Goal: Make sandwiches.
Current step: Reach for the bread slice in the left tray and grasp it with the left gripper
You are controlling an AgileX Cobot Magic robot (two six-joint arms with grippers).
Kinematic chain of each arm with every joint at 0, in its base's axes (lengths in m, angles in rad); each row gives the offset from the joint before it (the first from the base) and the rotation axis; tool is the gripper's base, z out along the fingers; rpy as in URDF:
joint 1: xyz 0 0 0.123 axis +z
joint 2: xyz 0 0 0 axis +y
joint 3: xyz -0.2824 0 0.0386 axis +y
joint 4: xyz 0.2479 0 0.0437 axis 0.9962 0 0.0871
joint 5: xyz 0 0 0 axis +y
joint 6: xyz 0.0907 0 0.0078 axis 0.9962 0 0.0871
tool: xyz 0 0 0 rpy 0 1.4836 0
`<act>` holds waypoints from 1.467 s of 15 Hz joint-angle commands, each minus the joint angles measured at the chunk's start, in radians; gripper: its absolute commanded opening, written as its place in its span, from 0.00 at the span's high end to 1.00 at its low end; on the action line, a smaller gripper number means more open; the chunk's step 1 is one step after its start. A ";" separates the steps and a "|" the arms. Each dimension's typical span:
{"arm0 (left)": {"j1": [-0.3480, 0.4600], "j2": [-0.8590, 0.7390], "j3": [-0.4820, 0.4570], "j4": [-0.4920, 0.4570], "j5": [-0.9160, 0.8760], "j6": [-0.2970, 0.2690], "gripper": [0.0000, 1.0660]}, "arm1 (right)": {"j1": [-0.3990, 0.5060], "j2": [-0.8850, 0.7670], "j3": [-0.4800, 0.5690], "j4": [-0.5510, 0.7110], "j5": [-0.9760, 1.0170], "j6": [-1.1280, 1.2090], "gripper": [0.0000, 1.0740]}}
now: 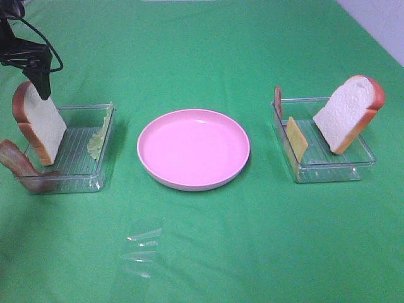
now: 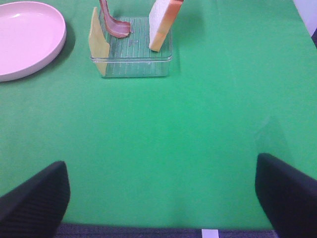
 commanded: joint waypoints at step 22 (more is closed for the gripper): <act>-0.004 0.117 -0.005 -0.052 -0.006 0.009 0.50 | 0.000 -0.027 -0.003 0.001 -0.007 -0.010 0.08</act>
